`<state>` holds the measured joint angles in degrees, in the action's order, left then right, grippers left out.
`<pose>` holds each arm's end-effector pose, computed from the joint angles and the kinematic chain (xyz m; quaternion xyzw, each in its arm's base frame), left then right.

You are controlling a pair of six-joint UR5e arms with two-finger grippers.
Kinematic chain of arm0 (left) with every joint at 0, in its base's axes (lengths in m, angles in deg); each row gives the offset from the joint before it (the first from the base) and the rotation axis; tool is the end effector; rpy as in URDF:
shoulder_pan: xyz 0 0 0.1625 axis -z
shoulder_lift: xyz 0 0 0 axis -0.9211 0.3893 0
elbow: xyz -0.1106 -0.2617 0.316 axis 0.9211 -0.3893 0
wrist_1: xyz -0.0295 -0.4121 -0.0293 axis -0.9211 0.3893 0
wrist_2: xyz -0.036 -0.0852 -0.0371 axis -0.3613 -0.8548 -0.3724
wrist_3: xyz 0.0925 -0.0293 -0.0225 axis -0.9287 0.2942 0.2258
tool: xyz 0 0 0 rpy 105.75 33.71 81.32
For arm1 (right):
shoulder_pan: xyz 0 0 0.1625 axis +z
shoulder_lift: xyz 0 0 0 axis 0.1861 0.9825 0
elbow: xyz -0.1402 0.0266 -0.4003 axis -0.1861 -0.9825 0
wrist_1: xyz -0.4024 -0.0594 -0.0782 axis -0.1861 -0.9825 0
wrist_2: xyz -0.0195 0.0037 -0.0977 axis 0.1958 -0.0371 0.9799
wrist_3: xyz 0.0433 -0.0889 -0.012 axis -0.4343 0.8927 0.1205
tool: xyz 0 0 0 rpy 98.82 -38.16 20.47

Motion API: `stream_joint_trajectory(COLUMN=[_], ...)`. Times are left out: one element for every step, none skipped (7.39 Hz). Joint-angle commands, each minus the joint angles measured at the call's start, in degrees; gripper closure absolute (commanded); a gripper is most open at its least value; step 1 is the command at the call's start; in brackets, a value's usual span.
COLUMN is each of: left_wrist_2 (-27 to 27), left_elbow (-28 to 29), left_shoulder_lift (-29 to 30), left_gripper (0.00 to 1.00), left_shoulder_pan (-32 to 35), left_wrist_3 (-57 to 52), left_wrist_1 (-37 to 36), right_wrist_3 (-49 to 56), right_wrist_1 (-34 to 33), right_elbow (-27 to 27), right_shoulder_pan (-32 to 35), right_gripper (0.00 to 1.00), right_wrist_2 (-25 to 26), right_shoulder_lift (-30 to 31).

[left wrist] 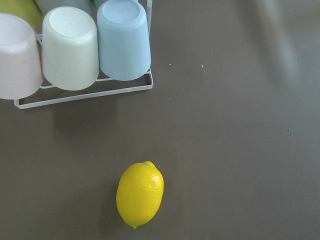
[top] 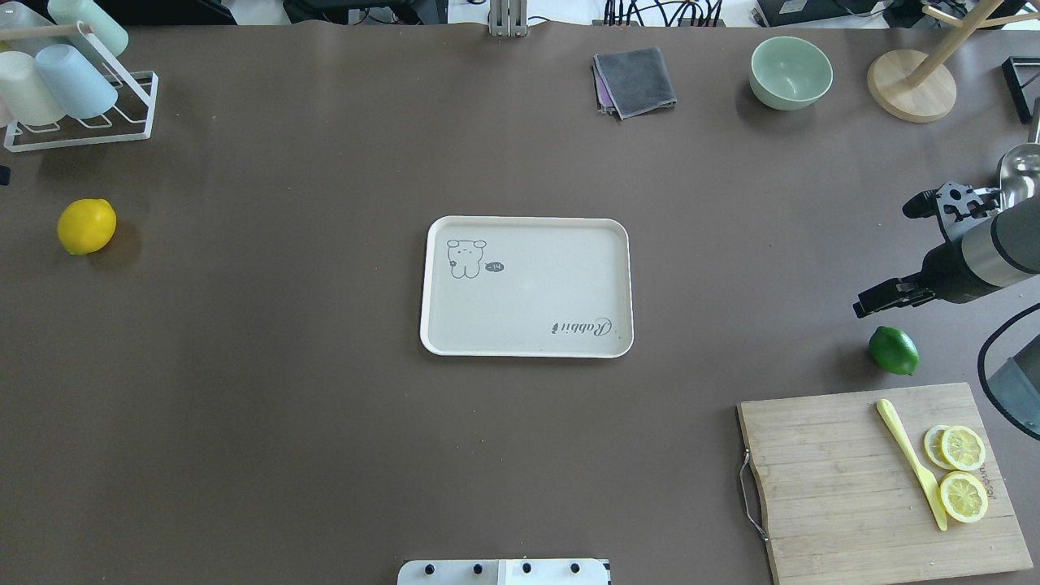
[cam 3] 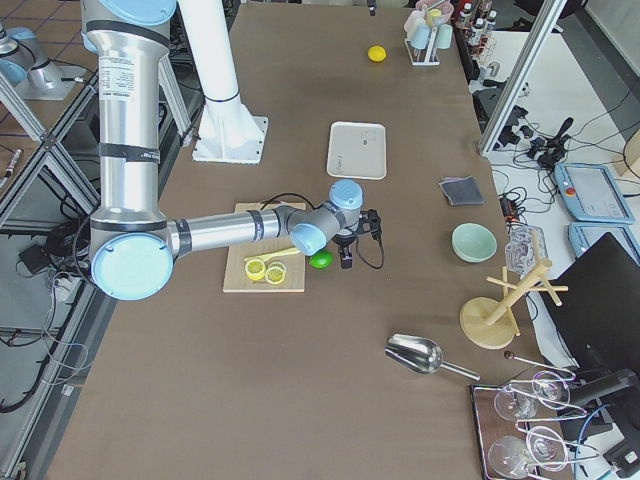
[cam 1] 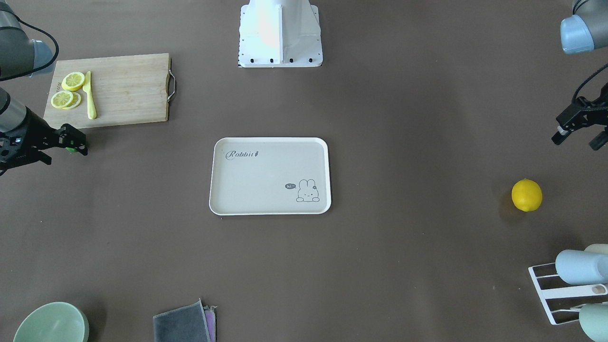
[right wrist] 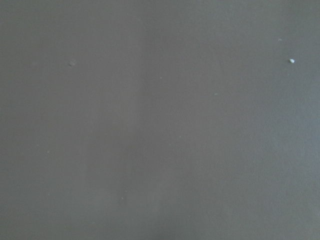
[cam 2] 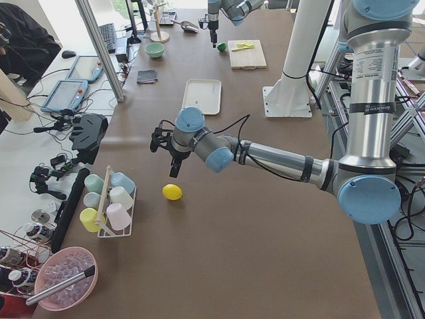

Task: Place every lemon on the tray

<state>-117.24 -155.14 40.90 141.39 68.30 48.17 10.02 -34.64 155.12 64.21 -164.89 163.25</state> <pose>0.0703 -0.4997 0.4956 0.1626 0.4428 -0.0245 0.8814 -0.2377 -0.4427 0.5697 0.0464 -0.4202 -0.0900 0.9018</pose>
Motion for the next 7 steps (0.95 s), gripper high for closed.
stream_joint_trajectory(left_wrist_2=[-0.33, -0.42, -0.51, -0.51, -0.51, -0.6, -0.6], left_elbow=[-0.19, -0.19, -0.28, -0.19, -0.28, -0.28, -0.19], left_shoulder_lift=[-0.25, -0.26, -0.34, -0.26, -0.26, -0.34, -0.69], left_gripper=[0.02, 0.02, 0.02, 0.02, 0.02, 0.02, 0.02], left_shoulder_pan=[-0.13, -0.13, -0.13, -0.21, -0.21, -0.21, -0.21], left_wrist_3=[0.09, -0.08, -0.08, -0.17, -0.26, -0.26, -0.26], left_wrist_1=[0.18, 0.27, 0.27, 0.36, 0.45, 0.79, 1.58], right_wrist_3=[-0.12, -0.12, -0.12, -0.12, -0.12, -0.12, -0.47], right_wrist_1=[-0.2, -0.29, -0.29, -0.29, -0.29, -0.29, -0.38], right_elbow=[0.09, 0.09, 0.44, 1.14, 1.84, 2.37, 2.29], right_shoulder_pan=[-1.97, -3.03, -3.47, -3.91, -4.09, -4.35, -4.44], right_gripper=[0.0, 0.0, 0.0, 0.0, 0.0, 0.0, 0.47], right_wrist_2=[-0.83, -0.83, -0.83, -0.91, -0.91, -0.91, -0.91], right_shoulder_lift=[1.26, 1.53, 2.49, 3.71, 4.6, 5.39, 5.4])
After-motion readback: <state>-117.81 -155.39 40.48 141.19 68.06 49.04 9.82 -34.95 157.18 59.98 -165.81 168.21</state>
